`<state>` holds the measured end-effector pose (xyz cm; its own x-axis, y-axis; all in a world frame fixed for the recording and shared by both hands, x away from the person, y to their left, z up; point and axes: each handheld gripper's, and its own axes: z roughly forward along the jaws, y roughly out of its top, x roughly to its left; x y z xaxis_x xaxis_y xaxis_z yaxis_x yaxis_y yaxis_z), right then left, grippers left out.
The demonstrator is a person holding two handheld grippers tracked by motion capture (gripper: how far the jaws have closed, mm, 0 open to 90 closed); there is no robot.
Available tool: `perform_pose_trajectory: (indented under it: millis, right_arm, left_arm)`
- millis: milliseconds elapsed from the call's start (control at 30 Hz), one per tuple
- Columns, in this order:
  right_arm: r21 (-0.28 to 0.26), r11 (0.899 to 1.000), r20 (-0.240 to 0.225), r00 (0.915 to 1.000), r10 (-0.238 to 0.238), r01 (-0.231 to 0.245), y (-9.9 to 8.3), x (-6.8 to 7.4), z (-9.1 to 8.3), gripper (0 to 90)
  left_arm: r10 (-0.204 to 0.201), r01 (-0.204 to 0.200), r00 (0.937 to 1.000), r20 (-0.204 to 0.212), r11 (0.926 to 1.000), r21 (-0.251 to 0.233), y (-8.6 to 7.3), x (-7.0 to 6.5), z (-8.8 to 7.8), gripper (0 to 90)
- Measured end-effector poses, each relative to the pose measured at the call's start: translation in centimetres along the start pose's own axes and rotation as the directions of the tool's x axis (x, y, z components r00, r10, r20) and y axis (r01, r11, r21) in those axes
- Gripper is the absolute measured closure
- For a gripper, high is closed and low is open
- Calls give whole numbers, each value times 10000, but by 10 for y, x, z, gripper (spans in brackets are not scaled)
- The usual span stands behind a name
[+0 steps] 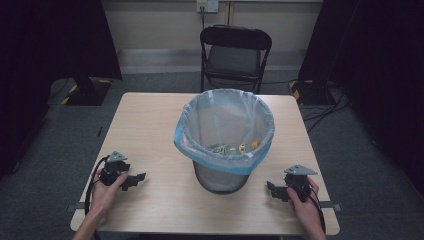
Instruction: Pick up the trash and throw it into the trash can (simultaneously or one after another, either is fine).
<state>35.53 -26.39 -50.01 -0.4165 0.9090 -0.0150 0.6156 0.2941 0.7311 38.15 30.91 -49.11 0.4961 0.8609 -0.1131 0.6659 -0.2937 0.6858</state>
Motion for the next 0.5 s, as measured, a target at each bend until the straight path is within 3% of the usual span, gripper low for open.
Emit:
perform_pose_trajectory:
  millis: [167,233,367,500]
  right_arm:
    - [0,10000,-1,10000,1,-1,0,0,0,104]
    - [-4,10000,1,10000,-14,14,0,0,0,104]
    - [-5,10000,3,10000,-14,14,0,0,0,104]
    - [0,10000,2,10000,1,-1,0,0,0,104]
  left_arm:
    - [360,-375,9982,-486,9988,-314,-5,-6,3,183]
    - [680,-709,9941,-842,9970,-319,-5,-8,7,175]
    - [567,-626,9929,-1048,9966,-542,-5,-10,12,94]
    - [574,-635,9925,-1076,9965,-542,-5,-10,12,92]
